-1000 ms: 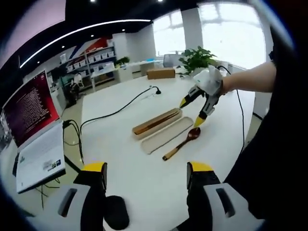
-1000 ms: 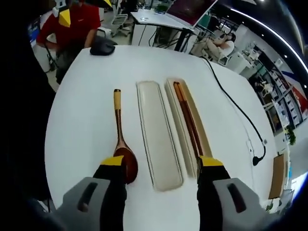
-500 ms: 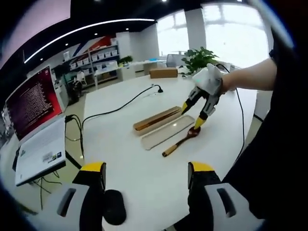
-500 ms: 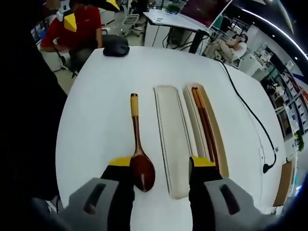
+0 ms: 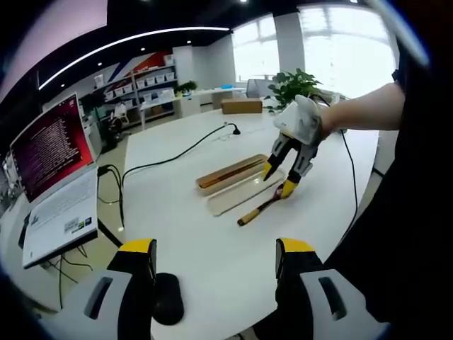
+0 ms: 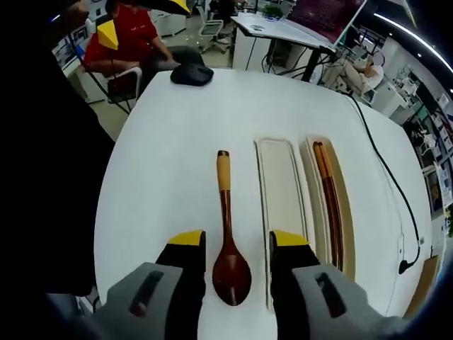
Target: Arrange the utensils inside the cutlery case until each visible utensil rests in its matching compartment.
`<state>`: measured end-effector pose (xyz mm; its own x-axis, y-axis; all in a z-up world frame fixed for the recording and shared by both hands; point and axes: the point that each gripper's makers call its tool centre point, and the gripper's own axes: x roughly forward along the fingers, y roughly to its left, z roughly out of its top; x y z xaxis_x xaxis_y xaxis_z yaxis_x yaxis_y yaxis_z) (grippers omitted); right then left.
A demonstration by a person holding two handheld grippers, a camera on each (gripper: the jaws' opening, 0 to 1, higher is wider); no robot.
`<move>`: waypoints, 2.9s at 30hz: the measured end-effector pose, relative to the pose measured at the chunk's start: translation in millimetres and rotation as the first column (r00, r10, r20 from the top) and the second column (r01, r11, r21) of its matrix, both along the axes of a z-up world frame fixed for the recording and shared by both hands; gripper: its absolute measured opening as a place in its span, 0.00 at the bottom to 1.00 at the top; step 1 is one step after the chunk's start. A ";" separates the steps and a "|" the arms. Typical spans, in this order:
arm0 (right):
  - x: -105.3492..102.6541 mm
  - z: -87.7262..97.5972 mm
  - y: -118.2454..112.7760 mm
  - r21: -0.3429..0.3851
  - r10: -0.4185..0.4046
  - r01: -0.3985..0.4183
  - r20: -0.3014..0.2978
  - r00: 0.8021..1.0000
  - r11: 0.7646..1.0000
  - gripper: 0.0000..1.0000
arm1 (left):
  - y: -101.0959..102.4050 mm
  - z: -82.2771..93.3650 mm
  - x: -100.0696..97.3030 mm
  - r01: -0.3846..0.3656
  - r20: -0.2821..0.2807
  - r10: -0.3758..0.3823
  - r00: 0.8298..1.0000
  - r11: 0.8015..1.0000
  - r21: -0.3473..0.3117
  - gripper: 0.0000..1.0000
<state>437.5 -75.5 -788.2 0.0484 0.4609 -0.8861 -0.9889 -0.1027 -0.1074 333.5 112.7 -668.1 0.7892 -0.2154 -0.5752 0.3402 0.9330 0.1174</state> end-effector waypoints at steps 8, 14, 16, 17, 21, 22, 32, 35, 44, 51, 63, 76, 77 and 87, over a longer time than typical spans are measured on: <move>-8.5 -16.5 13.2 -0.044 0.047 -0.048 -0.034 0.998 0.998 0.27 | -2.0 2.8 3.7 -0.001 -0.006 0.001 1.000 1.000 0.011 0.70; -7.0 -26.2 17.8 -0.101 0.092 -0.094 -0.030 0.995 0.990 0.26 | 5.3 5.0 3.5 -0.020 0.003 0.020 1.000 1.000 0.020 0.70; -5.2 -29.1 18.2 -0.124 0.094 -0.098 -0.036 0.995 0.988 0.27 | 12.2 8.3 2.4 -0.041 0.013 0.041 0.999 0.999 0.020 0.70; -4.8 -30.2 18.8 -0.133 0.101 -0.105 -0.036 0.994 0.986 0.26 | 14.3 8.7 1.3 -0.047 0.015 0.047 0.999 0.999 0.021 0.70; -9.6 -32.8 24.1 -0.143 0.125 -0.134 -0.070 0.990 0.981 0.25 | 25.7 8.9 -2.3 -0.076 0.015 0.076 0.997 0.997 0.022 0.70; -9.4 -33.0 24.1 -0.153 0.125 -0.135 -0.074 0.989 0.979 0.26 | 27.4 8.8 -2.8 -0.080 0.013 0.080 0.997 0.997 0.023 0.70; -7.5 -34.2 23.3 -0.231 0.166 -0.183 -0.088 0.982 0.956 0.23 | 35.9 4.7 -2.6 -0.101 0.008 0.101 0.995 0.995 0.012 0.69; -5.7 -34.4 23.2 -0.239 0.160 -0.177 -0.088 0.983 0.955 0.22 | 34.9 3.4 -0.2 -0.091 0.003 0.091 0.996 0.996 0.013 0.69; -5.6 -35.2 23.3 -0.280 0.124 -0.140 -0.075 0.989 0.950 0.22 | 23.6 7.7 14.6 -0.033 0.015 0.033 0.999 0.999 0.024 0.68; -4.1 -35.8 23.2 -0.271 0.113 -0.129 -0.076 0.991 0.954 0.21 | 12.4 6.2 15.6 -0.001 0.021 0.001 1.000 1.000 0.020 0.68; -3.9 -35.3 24.4 -0.253 0.087 -0.103 -0.073 0.994 0.962 0.20 | 8.5 7.4 7.6 0.019 0.021 -0.020 1.000 0.999 0.031 0.68; -1.2 -35.0 25.9 -0.246 0.067 -0.085 -0.080 0.995 0.966 0.17 | 1.7 0.6 5.8 0.060 0.004 -0.061 0.998 0.998 0.014 0.67; -0.6 -34.9 27.2 -0.237 0.078 -0.095 -0.079 0.994 0.967 0.16 | 2.7 1.6 7.0 0.056 0.007 -0.056 0.998 0.998 0.014 0.67; 1.8 -34.4 28.3 -0.206 0.078 -0.095 -0.091 0.993 0.974 0.07 | 7.7 5.7 9.1 0.034 0.013 -0.034 0.999 0.999 0.016 0.67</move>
